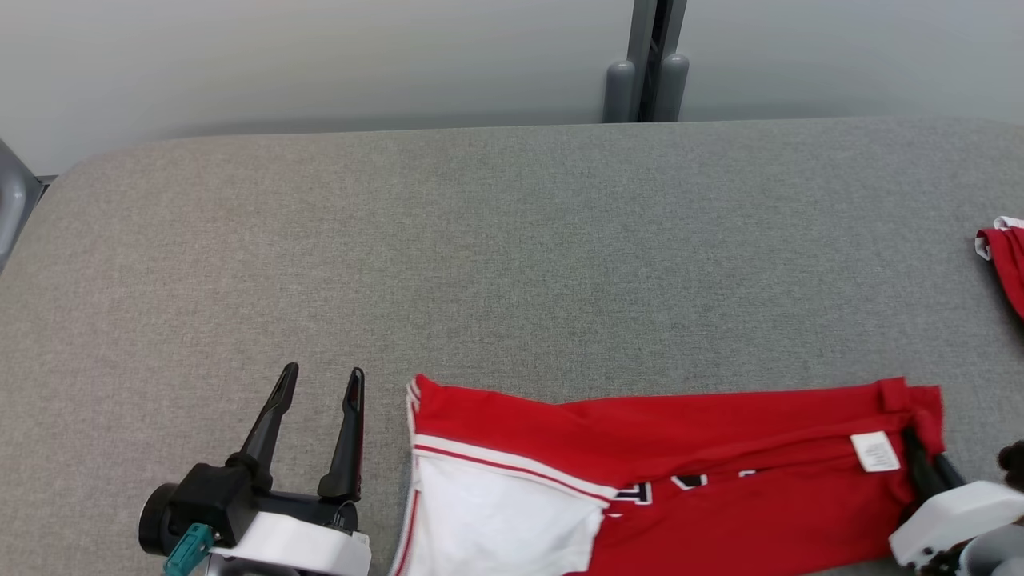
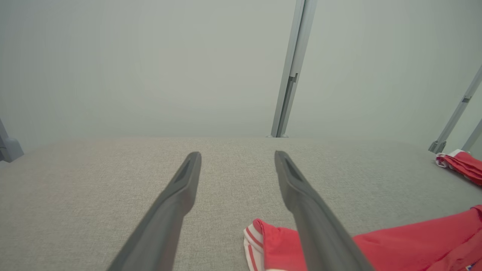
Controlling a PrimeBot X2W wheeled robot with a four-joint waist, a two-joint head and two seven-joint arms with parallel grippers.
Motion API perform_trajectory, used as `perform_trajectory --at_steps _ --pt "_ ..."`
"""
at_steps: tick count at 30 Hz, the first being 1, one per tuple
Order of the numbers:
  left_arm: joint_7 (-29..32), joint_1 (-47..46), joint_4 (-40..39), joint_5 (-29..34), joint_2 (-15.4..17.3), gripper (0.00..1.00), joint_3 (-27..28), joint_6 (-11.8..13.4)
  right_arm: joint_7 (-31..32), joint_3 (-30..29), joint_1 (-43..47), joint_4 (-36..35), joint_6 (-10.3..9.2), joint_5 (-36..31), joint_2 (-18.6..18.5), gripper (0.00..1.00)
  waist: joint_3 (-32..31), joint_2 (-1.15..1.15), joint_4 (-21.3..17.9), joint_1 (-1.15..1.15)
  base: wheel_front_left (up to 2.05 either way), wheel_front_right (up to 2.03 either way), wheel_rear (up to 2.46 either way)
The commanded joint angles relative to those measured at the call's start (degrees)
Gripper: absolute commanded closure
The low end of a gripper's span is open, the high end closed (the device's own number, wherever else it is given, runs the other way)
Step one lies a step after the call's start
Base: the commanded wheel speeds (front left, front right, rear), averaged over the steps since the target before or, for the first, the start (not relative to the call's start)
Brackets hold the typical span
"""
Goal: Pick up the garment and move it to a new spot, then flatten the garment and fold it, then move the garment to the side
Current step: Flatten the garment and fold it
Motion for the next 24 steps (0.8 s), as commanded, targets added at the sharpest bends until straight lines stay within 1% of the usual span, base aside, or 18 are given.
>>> perform_trajectory --at_steps 1,3,4,5,6,8,11,13,16,20,24 --pt "-0.2 -0.9 0.0 0.4 0.2 0.0 0.1 0.0 0.0 -0.7 -1.4 0.6 -0.17 -0.1 -2.0 1.0 0.1 0.0 0.1 0.0 0.0 0.0 0.0" --pt "-0.2 -1.0 -0.1 0.4 0.2 0.0 0.1 0.0 0.0 -1.2 -2.3 1.4 -0.17 0.0 -3.6 1.0 0.2 0.0 0.2 0.0 0.0 0.0 0.0" --pt "-0.2 -1.0 -0.1 0.4 0.2 0.0 0.1 0.0 0.0 -1.2 -2.3 1.4 -0.17 0.0 -3.6 1.0 0.2 0.0 0.2 0.0 0.0 0.0 0.0" --pt "-0.2 -1.1 -0.1 0.4 0.2 0.0 0.1 0.1 0.0 -1.5 -2.8 1.9 -0.17 0.0 -4.6 1.0 0.3 0.0 0.2 0.0 0.0 0.0 0.0" --pt "-0.2 -1.2 -0.2 0.3 0.2 0.0 0.1 0.1 0.0 -2.1 -3.9 3.0 -0.16 -0.1 -6.4 1.0 0.5 0.0 0.3 0.0 0.0 0.0 0.0" --pt "-0.2 -1.3 -0.1 0.2 0.2 0.0 0.1 0.1 0.0 -2.1 -4.9 4.0 -0.15 -0.3 -7.7 1.0 0.6 0.0 0.4 0.0 0.0 0.0 0.0" --pt "-0.2 -1.4 -0.1 0.0 0.2 0.0 0.0 0.2 0.0 -1.5 -5.7 4.3 -0.11 -0.5 -8.6 1.0 0.6 0.0 0.4 0.0 0.0 0.0 0.0" --pt "-0.2 -1.3 0.0 -0.3 0.2 0.0 0.0 0.3 0.0 0.0 -6.1 4.1 -0.11 -0.8 -9.2 1.0 0.5 0.0 0.3 0.0 0.0 0.0 0.0" --pt "-0.2 -1.0 0.1 -0.7 0.2 0.0 0.0 0.7 0.2 2.5 -6.5 2.7 -0.11 -0.1 -9.0 1.0 -0.1 0.0 -0.2 0.0 0.0 0.0 0.0" --pt "-0.2 -0.6 0.1 -1.2 0.2 0.0 0.0 1.0 2.1 6.0 -5.8 -0.8 -0.1 1.7 -8.4 1.0 -1.1 0.0 -1.2 0.0 0.0 0.0 0.0" --pt "-0.2 -0.4 -0.1 -1.8 0.2 0.0 0.1 1.3 7.1 9.5 -4.2 -8.7 -0.1 5.6 -7.4 1.0 -2.7 0.0 -2.9 0.0 0.0 0.0 0.0"
